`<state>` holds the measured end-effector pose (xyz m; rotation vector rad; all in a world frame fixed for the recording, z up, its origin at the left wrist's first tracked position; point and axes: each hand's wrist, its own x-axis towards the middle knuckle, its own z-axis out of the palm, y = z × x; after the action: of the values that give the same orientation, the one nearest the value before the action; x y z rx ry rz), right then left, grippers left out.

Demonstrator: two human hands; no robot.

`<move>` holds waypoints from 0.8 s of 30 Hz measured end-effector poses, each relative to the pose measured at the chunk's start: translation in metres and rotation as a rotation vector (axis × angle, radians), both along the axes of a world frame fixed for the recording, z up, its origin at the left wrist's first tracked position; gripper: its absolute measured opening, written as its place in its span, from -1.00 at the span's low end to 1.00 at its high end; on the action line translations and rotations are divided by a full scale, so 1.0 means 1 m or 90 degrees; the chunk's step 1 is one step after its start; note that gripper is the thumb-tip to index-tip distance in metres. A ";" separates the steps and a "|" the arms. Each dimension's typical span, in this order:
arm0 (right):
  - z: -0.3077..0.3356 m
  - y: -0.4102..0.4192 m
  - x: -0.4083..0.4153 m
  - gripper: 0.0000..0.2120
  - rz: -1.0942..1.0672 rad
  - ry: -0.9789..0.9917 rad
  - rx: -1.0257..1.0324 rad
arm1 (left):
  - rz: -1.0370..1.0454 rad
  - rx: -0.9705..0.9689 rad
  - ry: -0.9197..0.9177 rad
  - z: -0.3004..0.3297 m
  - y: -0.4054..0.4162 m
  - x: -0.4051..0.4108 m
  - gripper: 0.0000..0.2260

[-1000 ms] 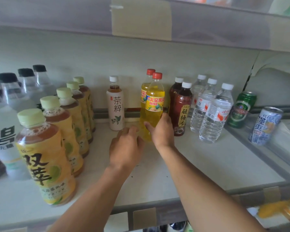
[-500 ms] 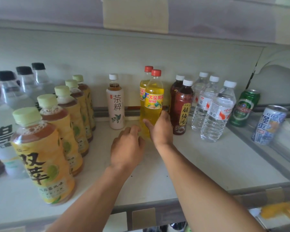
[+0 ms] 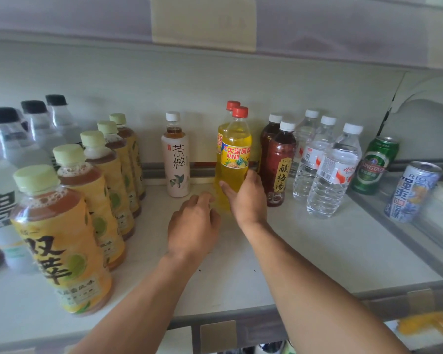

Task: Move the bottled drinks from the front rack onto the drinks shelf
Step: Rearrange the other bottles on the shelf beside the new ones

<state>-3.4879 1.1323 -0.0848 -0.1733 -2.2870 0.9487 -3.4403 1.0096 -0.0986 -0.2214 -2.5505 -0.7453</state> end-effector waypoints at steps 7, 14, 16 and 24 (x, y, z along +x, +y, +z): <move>0.000 -0.001 -0.001 -0.44 -0.001 0.000 -0.004 | -0.001 0.004 -0.001 -0.001 -0.001 -0.002 -0.75; 0.000 0.000 -0.001 -0.43 0.016 -0.002 -0.013 | -0.008 0.003 -0.008 -0.001 -0.001 -0.001 -0.75; 0.000 0.000 -0.001 -0.43 0.016 -0.002 -0.016 | -0.008 0.004 -0.011 -0.002 -0.001 -0.002 -0.75; 0.000 0.000 -0.002 -0.41 0.018 -0.004 -0.021 | -0.009 0.006 -0.010 -0.002 -0.001 -0.002 -0.76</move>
<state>-3.4900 1.1322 -0.0850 -0.1577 -2.2855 1.0027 -3.4419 1.0091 -0.1010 -0.2316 -2.5618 -0.7679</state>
